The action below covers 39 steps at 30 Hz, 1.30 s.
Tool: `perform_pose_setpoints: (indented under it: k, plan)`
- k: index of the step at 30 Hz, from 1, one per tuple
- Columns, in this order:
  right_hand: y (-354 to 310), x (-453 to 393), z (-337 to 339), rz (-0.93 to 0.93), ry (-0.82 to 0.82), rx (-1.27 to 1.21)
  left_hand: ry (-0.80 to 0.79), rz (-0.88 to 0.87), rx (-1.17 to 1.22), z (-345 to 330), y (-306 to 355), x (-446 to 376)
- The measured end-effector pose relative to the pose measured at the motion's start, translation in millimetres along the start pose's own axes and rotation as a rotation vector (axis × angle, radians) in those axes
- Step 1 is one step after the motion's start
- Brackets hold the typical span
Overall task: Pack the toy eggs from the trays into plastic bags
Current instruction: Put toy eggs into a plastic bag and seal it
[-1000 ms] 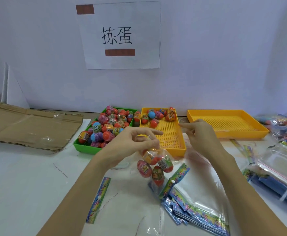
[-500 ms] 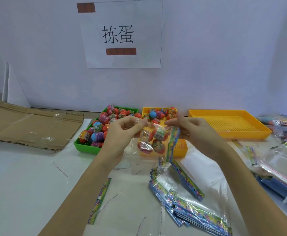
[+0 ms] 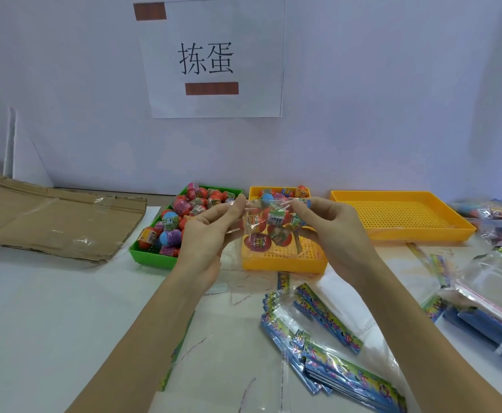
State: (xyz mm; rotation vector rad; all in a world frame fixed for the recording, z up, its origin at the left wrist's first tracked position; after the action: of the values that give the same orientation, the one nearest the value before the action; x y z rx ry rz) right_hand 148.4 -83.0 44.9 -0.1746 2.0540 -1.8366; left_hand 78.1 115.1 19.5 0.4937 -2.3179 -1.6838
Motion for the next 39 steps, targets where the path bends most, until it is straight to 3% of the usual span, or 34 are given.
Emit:
perform_pose_setpoints:
  k: [6,9,11,15,18,20,24,30,33,36,39]
  plan:
    - [-15.3,1.2,3.7,0.195,0.07,0.276,-0.117,-0.021,-0.116,-7.0,0.3,0.4]
    - [-16.3,2.3,-2.3,0.194,-0.018,0.283,-0.309,-0.016,-0.272,-22.9,-0.5,5.0]
    - [-13.8,3.1,-8.4,0.174,-0.092,0.291,-0.342,-0.061,-0.44,-28.4,-2.0,9.5]
    - [-23.0,3.5,-9.7,0.24,-0.087,0.32,-0.309,-0.142,-0.474,-31.2,-0.5,12.1]
    - [-31.3,1.7,9.8,0.286,0.093,0.286,-0.223,-0.175,-0.421,-23.6,4.9,7.2]
    - [-22.7,-1.6,18.8,0.185,0.146,0.178,-0.106,-0.207,-0.345,-14.7,7.2,4.0]
    - [14.8,0.3,-6.9,-0.196,-0.125,-0.023,0.065,-0.233,-0.176,-0.4,7.2,0.6]
    - [19.8,4.5,-15.6,-0.164,-0.033,-0.216,-0.031,-0.101,-0.017,-13.7,-8.1,2.8]
    - [11.7,3.8,-4.2,-0.113,0.07,-0.31,0.028,-0.051,0.116,-5.6,-11.0,0.8]
    - [-1.3,0.3,11.1,-0.02,0.115,-0.124,0.111,-0.083,0.148,8.5,-1.5,-3.1]
    - [-3.0,3.4,-5.4,-0.023,-0.093,0.087,-0.016,-0.147,-0.14,-3.0,6.3,-4.7]
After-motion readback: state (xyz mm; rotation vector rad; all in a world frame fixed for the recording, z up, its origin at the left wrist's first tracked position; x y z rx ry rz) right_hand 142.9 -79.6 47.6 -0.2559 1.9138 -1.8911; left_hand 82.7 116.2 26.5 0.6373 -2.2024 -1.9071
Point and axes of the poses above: each hand's wrist, its own x-axis away from the middle knuckle, its own z-axis out of the back of the hand, y = z × x, the point moved 9 cm from there along -x, towards the middle knuckle, and after that the axes turned 3 degrees about -x, right-handed, at the moved point
